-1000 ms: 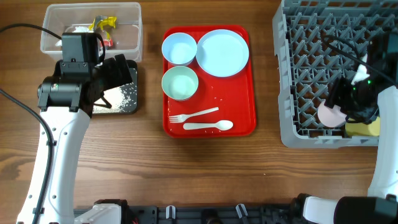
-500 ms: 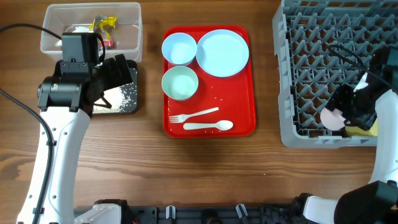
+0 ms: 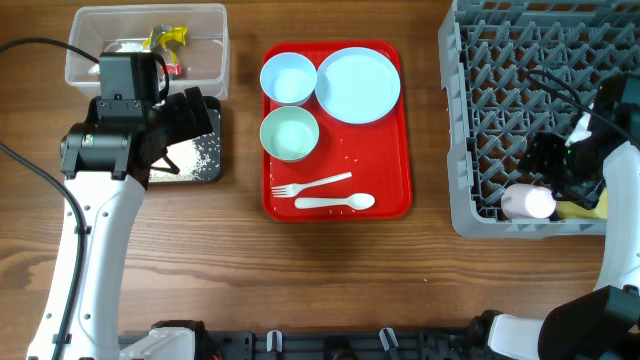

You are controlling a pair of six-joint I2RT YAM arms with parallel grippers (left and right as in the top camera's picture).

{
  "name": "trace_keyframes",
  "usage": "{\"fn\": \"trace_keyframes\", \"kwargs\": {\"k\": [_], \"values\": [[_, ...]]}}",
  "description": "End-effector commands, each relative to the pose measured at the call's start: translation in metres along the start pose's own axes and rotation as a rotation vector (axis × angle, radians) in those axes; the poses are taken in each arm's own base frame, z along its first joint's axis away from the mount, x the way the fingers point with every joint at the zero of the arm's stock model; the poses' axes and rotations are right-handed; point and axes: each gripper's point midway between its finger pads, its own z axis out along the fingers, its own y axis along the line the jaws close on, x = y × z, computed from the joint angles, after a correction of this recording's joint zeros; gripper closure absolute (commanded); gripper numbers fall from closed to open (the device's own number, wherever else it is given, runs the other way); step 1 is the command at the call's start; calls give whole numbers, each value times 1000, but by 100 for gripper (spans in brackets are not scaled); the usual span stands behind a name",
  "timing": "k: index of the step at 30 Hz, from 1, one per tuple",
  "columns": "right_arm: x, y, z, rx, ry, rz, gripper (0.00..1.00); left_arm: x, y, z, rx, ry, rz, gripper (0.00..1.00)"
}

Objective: Sort waste into correct bins and load items into the dishwasher rack
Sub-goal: 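Carry the white cup right and place it in the dish rack, then reach the right gripper back to the tray and grasp the light-blue bowl rim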

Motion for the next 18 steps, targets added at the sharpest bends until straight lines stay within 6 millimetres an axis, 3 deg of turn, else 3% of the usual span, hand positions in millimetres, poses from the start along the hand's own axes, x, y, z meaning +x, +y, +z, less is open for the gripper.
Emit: {"fn": "trace_keyframes", "kwargs": {"k": [1,4,6,8,10,13,16,18], "values": [[-15,48,-36,-197,-80,-125,14,-2,2,0,-4,-4,-17,0],[-18,95,-67,-270,-152,-254,14,-2,2,0,-4,-4,-17,0],[-13,148,-86,-317,-228,-358,12,-2,2,0,-4,-4,-17,0],[-8,188,-92,-361,-283,-402,12,-2,2,0,-4,-4,-17,0],[-5,214,-92,-383,-311,-424,12,-2,2,0,-4,-4,-17,0],[-1,255,-75,-412,-309,-462,12,-2,2,0,-4,-3,-17,0],[-3,290,-38,-429,-270,-491,13,-2,2,0,-4,-3,-17,0],[-7,321,-3,-477,-232,-482,19,-2,2,0,-4,-4,-17,0]]}}
